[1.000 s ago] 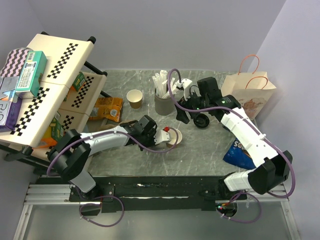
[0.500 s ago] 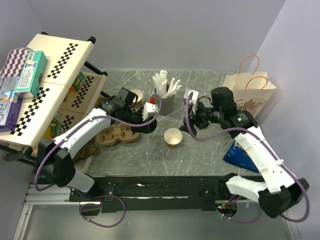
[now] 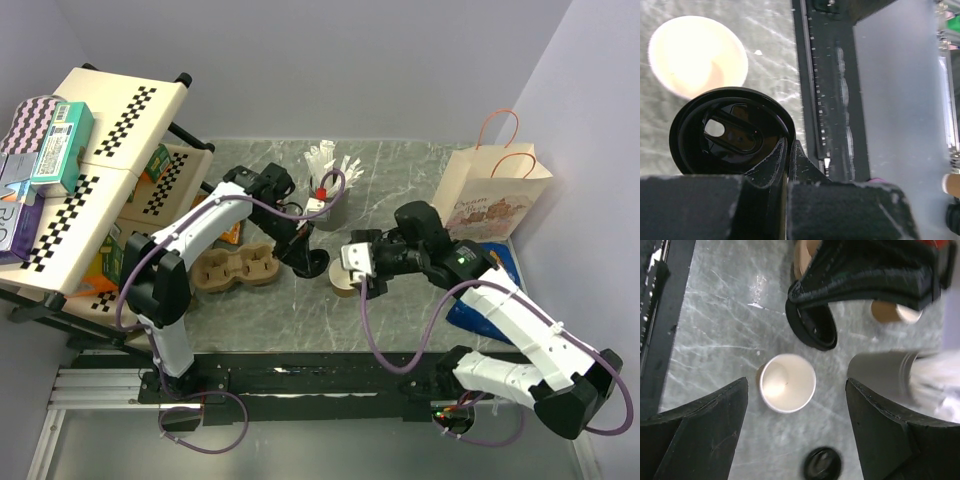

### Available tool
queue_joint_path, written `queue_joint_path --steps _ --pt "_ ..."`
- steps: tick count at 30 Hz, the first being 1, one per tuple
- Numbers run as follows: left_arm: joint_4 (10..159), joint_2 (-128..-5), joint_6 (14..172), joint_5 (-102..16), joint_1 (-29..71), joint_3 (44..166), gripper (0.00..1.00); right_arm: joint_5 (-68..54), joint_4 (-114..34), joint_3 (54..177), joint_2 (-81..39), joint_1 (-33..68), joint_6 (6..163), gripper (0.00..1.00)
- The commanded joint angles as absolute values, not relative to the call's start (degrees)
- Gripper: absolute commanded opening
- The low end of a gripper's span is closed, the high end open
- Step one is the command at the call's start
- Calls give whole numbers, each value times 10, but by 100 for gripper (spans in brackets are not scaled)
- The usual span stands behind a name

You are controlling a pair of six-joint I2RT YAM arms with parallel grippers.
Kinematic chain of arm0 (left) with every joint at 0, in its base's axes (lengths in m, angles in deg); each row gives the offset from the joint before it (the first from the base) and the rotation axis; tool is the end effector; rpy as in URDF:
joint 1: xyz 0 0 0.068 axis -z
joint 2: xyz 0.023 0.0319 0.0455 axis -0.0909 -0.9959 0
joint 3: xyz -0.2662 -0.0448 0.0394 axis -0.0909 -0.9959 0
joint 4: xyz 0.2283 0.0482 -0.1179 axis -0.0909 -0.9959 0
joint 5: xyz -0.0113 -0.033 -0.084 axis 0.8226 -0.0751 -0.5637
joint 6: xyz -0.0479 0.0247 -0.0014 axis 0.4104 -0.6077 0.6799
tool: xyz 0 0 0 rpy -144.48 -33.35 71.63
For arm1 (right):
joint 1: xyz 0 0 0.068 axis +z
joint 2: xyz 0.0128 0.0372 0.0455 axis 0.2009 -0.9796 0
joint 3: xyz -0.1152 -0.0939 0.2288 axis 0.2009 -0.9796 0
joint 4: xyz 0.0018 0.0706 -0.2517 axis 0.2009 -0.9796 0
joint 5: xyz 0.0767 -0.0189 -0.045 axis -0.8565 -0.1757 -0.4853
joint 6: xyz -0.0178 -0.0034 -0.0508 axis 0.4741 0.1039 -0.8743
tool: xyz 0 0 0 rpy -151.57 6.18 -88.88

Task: Pack the takeout coffee

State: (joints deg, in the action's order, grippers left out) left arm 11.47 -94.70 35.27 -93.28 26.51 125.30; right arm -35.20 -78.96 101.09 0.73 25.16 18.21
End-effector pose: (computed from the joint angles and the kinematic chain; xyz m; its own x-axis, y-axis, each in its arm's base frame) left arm 0.2775 -0.2075 0.2907 -0.3192 0.6365 -0.7021 0.8640 -0.1090 -0.4916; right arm 0.1555 0.1419 0.3443 0.4867 -0.5126 -0.7074 -0.8579 -0.1277 -0.4977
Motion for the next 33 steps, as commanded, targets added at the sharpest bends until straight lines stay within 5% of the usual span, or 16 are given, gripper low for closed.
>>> queue_joint_path --steps 1,20,33 --pt "74 -929 324 -981 275 1265 1 -338 -738 994 1 290 83 84" --pt "44 -939 325 -984 276 1294 3 -217 -498 914 -89 394 71 78" --pt "44 -944 326 -966 270 1309 21 -225 -525 920 -90 396 74 28"
